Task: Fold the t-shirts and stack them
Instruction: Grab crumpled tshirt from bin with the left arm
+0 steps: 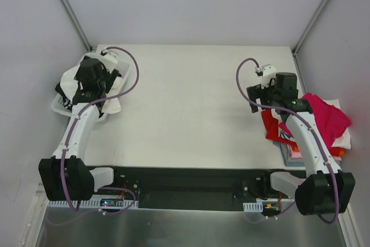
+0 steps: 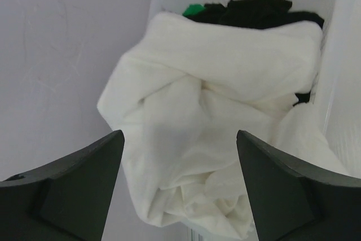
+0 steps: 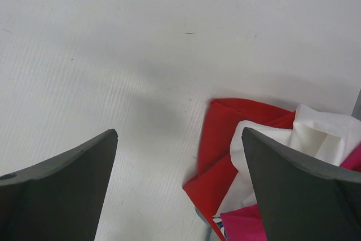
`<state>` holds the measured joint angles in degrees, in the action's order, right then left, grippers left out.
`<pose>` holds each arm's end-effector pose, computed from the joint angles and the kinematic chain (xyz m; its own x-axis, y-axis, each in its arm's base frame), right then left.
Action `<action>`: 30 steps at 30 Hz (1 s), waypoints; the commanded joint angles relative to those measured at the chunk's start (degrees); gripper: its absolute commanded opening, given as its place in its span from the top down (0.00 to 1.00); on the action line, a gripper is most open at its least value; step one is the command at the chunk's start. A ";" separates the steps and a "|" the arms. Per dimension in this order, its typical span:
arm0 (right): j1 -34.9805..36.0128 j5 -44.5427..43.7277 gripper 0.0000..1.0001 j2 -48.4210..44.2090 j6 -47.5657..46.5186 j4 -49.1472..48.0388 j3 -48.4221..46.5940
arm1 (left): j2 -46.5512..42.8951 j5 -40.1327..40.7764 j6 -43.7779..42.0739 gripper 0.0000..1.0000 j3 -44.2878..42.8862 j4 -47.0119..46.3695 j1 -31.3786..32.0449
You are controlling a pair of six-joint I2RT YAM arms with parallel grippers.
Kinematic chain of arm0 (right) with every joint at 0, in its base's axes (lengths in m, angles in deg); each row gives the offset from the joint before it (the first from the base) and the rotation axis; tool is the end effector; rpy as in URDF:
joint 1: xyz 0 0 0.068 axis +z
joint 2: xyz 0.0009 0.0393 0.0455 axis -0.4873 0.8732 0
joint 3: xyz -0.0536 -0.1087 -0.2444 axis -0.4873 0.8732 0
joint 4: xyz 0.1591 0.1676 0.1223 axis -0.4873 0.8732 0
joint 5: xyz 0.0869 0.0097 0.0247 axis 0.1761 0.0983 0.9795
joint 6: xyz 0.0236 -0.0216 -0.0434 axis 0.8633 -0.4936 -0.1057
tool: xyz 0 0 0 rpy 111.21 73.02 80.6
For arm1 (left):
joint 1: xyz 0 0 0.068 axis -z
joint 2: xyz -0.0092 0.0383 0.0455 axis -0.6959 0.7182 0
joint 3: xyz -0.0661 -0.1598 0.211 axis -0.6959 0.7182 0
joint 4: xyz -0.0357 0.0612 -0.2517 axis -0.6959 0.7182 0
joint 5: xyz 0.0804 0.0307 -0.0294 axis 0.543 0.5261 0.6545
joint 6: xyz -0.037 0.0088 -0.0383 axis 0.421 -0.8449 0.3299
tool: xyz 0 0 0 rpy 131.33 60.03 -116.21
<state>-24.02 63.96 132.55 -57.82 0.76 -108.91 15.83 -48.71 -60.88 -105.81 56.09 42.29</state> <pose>0.2457 0.0256 0.3115 -0.4083 -0.5661 -0.7161 -0.4523 0.8069 -0.3800 0.2808 0.0184 0.3482 -0.3837 0.5842 -0.7152 -0.0631 0.7561 0.6514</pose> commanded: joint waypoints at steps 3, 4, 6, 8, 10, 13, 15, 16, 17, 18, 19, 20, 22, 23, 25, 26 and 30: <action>0.74 1.38 0.03 1.25 0.08 1.28 -2.88 | -1.47 3.74 -5.13 0.19 6.83 1.12 0.40; 0.74 1.47 0.03 1.60 0.08 1.36 -3.05 | -1.47 4.09 -5.48 0.20 7.27 1.12 0.40; 0.92 1.29 0.03 1.87 -0.09 1.63 -3.14 | -1.47 4.79 -6.01 0.23 7.80 0.94 0.31; 1.01 1.21 0.03 2.05 -0.09 1.63 -3.14 | -1.56 4.79 -6.10 0.24 7.72 0.85 0.31; 1.09 1.12 0.03 2.05 -0.09 1.72 -3.14 | -1.38 4.79 -6.28 0.24 7.02 0.68 0.31; 1.09 1.12 0.03 2.31 -0.27 1.81 -3.14 | -0.77 4.88 -6.63 0.23 6.05 0.50 0.31; 1.09 1.03 0.03 2.66 -0.27 1.98 -3.32 | 0.19 5.06 -7.24 0.24 5.61 -0.02 0.13; 1.09 0.94 0.03 2.83 -0.27 2.07 -3.32 | 0.55 5.15 -7.42 0.24 5.52 -0.64 -0.04; 1.09 1.03 0.03 3.01 -0.36 2.16 -3.32 | 1.33 5.41 -7.68 0.25 5.35 -1.43 -0.30; 1.01 0.94 0.03 3.19 -0.36 2.24 -3.41 | 1.60 5.06 -7.68 0.25 5.08 -1.96 -0.65; 1.01 0.94 0.04 3.19 -0.36 2.33 -3.41 | 2.04 4.62 -7.77 0.27 4.82 -2.48 -1.35; 1.01 1.03 0.03 3.36 -0.36 2.33 -3.49 | 3.09 4.45 -7.77 0.28 4.47 -2.66 -1.71; 1.09 0.94 0.03 3.54 -0.36 2.33 -3.50 | 4.59 4.36 -7.77 0.35 3.07 -3.10 -2.67; 1.01 1.03 0.03 3.63 -0.44 2.51 -3.50 | 6.16 4.36 -7.95 0.38 2.63 -3.36 -3.03; 1.09 0.94 0.03 3.80 -0.44 2.60 -3.50 | 7.49 4.01 -7.69 0.46 1.22 -4.07 -4.34; 1.09 0.77 0.03 3.80 -0.53 2.68 -3.58 | 8.63 3.92 -7.60 0.48 0.34 -4.24 -4.70; 1.01 0.59 0.03 4.07 -0.71 2.69 -3.58 | 10.57 3.56 -7.42 0.68 -1.77 -4.77 -6.11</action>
<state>-23.27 64.03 136.53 -58.00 2.62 -109.54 25.22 -45.54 -68.60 -103.90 53.90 37.51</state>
